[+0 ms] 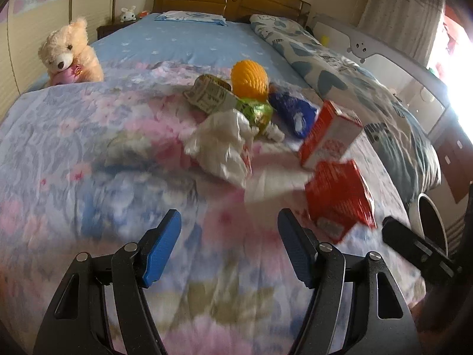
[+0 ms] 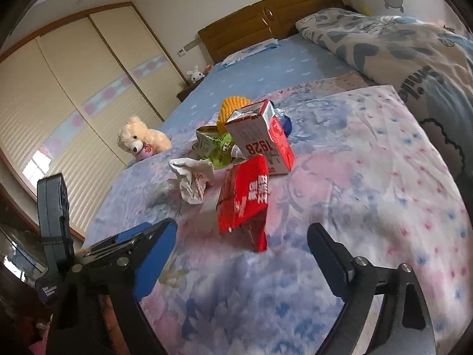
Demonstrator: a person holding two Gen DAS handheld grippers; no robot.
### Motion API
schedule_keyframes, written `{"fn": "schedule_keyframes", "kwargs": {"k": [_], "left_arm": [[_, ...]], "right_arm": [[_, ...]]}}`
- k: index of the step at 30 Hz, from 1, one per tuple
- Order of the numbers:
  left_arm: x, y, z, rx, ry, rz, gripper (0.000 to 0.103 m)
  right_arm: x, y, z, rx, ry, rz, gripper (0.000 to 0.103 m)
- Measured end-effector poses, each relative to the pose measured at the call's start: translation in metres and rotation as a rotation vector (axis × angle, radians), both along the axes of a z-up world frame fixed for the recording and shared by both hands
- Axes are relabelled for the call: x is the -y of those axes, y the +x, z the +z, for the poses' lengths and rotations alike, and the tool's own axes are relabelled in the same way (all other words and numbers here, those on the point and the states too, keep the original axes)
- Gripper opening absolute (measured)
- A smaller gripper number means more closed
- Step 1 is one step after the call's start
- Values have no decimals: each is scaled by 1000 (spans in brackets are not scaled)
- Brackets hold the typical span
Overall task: Collect trash
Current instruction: 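Grasp the crumpled white tissue with the left tool while the right tool grasps the red snack bag, then carry the tissue and red snack bag over the black bin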
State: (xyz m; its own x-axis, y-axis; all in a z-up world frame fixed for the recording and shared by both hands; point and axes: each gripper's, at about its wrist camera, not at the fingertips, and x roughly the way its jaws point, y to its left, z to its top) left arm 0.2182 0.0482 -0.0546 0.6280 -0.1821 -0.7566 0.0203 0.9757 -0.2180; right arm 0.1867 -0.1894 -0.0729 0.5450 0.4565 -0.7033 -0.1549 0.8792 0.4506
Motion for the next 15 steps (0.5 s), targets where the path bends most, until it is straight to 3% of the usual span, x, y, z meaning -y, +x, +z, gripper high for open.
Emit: {"fn": "schedule_keyframes", "kwargs": {"k": [5, 7, 8, 9, 10, 15], "left_arm": [[-1, 28, -2, 4, 0, 13, 69], [1, 38, -6, 7, 29, 13, 68], [2, 42, -7, 10, 44, 13, 59], [3, 46, -10, 7, 47, 1, 35], [3, 48, -12, -5, 40, -10, 22], [0, 37, -12, 2, 11, -14, 17]], "right_arm": [[-7, 20, -11, -17, 0, 6, 77], [-9, 25, -15, -26, -3, 4, 57], [-10, 27, -18, -32, -5, 5, 49], [-10, 29, -20, -39, -6, 8, 38], [-11, 30, -21, -45, 0, 13, 38], [-5, 20, -15, -28, 17, 15, 36]]}}
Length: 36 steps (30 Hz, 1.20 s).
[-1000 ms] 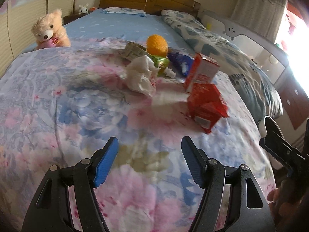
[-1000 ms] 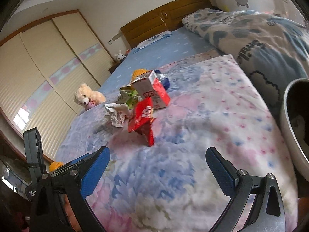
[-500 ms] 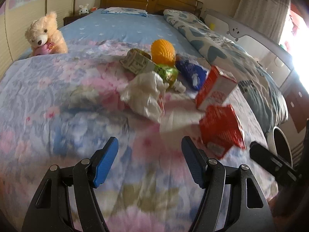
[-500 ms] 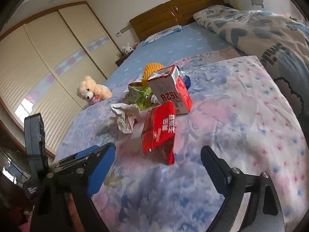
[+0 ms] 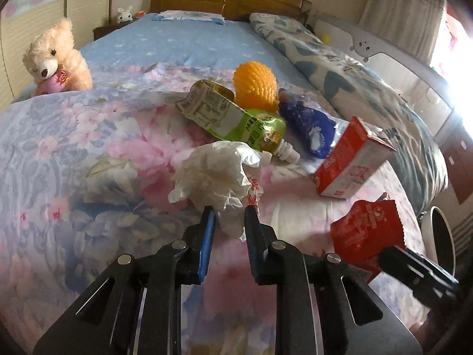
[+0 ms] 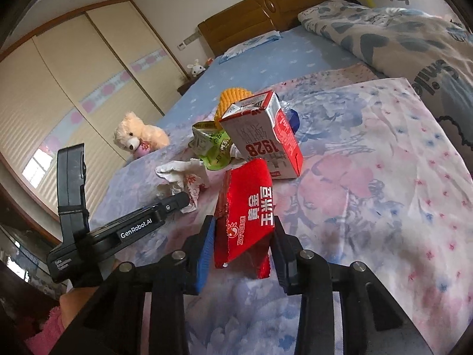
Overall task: Collect trash
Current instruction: 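Carry the tissue and red snack bag over the black bin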
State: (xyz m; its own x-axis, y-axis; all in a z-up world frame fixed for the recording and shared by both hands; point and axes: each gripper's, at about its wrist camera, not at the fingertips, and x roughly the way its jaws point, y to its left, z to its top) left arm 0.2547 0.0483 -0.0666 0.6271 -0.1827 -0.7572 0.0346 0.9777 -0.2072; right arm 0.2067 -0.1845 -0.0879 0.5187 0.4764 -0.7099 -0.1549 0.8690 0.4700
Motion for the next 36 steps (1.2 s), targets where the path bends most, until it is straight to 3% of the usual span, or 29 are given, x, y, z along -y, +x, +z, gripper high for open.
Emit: {"fn": "schedule_keyframes", "kwargs": {"k": [15, 36], "left_arm": [[37, -80, 24, 36, -59, -115, 17], [126, -128, 37, 42, -72, -324, 17]], "right_arm": [[42, -53, 28, 43, 14, -40, 36], [123, -123, 50, 79, 11, -202, 36]]}}
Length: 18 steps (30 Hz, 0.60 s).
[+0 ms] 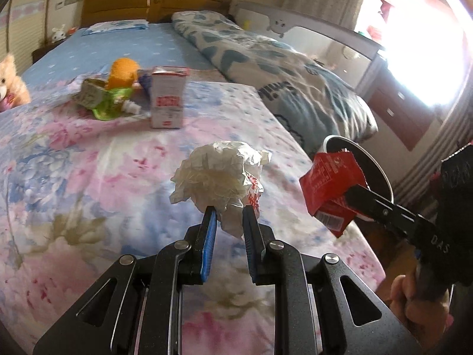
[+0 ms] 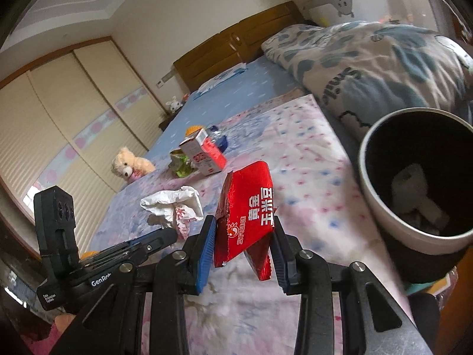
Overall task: Collect trash
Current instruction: 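Carry the tissue and red snack bag over the black bin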
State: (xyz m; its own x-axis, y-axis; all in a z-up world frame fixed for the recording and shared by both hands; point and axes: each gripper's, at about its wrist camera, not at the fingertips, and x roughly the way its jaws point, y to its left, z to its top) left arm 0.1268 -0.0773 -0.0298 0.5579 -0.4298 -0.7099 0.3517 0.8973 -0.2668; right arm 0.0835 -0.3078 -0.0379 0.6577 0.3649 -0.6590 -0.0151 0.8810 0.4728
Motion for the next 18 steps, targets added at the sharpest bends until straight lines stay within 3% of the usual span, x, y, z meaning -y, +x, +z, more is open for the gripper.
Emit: {"fn": "schedule_keyframes", "kwargs": {"k": [18], "left_arm": [[79, -11, 13, 15, 24, -181, 17]], "right_arm": [[80, -38, 10, 16, -28, -178, 36]]}}
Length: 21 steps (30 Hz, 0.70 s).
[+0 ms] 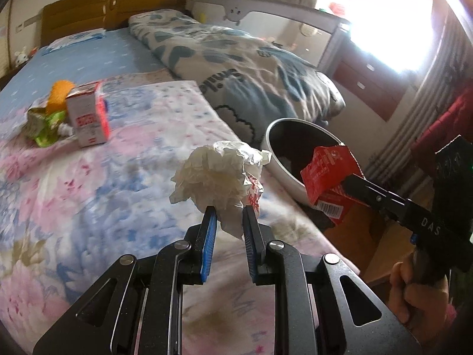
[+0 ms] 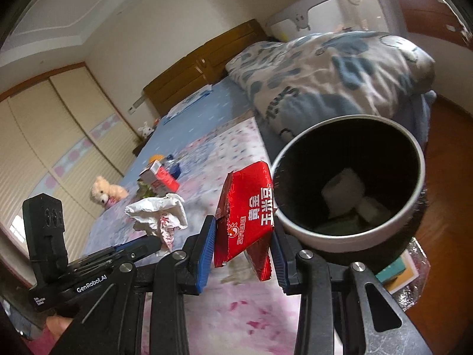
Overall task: Collect trash
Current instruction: 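Carry the tissue and red snack bag over the black bin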
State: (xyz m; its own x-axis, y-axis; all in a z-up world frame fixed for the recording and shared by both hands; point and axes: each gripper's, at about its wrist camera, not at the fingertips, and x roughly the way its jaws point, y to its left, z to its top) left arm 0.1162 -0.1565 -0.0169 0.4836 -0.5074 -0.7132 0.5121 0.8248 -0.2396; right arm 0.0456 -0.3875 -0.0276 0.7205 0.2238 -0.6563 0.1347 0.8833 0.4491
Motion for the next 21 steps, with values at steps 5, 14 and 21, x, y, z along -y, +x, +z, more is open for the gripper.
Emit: {"fn": "schedule_keyframes", "kwargs": {"k": [5, 14, 21], "left_arm": [[21, -1, 2, 3, 8, -37, 17], [54, -1, 9, 20, 16, -95, 17], [86, -3, 11, 30, 27, -146, 17]], "right_arm": [[21, -6, 0, -1, -2, -44, 36], [49, -11, 0, -3, -5, -104, 36], [66, -10, 0, -12, -17, -129, 36]]}}
